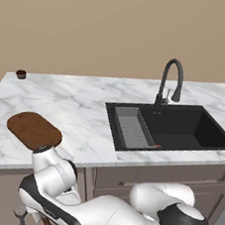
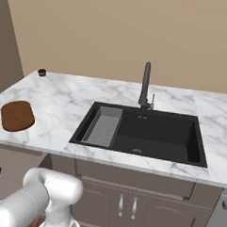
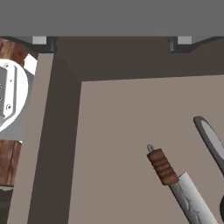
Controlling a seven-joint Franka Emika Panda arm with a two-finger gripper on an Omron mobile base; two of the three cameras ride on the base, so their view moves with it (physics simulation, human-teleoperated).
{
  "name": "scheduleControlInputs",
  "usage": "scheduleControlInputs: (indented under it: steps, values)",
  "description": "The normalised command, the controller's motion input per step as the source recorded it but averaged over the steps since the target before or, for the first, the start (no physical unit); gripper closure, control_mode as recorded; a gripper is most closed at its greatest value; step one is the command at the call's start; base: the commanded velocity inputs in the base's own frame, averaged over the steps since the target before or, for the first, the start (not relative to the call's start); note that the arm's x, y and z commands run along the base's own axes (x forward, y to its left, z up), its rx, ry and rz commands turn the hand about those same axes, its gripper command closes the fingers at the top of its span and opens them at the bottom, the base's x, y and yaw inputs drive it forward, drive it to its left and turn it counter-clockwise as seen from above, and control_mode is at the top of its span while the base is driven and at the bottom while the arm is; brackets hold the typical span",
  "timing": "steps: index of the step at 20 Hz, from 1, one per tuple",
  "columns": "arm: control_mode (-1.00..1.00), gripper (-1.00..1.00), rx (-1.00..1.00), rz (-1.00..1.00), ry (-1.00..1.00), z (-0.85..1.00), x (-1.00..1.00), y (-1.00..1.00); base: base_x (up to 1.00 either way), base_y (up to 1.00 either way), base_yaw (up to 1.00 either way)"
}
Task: Open the drawer on the left and place the cutting tools on the cutting board.
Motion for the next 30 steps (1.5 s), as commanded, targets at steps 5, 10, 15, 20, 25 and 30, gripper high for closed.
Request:
scheduleControlInputs:
  steps: [5, 10, 15, 20, 25, 30]
  values:
    - [-1.0, -1.0, 0.0, 0.05, 0.0, -0.03, 0.0, 0.0, 0.0, 0.0, 0.0]
    - [-1.0, -1.0, 0.0, 0.08, 0.0, -0.13, 0.0, 0.0, 0.0, 0.0, 0.0]
    - [-1.0, -1.0, 0.0, 0.09, -0.03, -0.24, 0.02, 0.04, 0.0, 0.0, 0.0]
    - [-1.0, -1.0, 0.0, 0.08, -0.01, -0.21, 0.08, 0.25, 0.0, 0.0, 0.0]
    - [-1.0, -1.0, 0.01, 0.05, 0.0, -0.11, 0.12, 0.38, 0.0, 0.0, 0.0]
    - [-1.0, -1.0, 0.01, 0.01, 0.0, -0.09, 0.21, 0.33, 0.0, 0.0, 0.0]
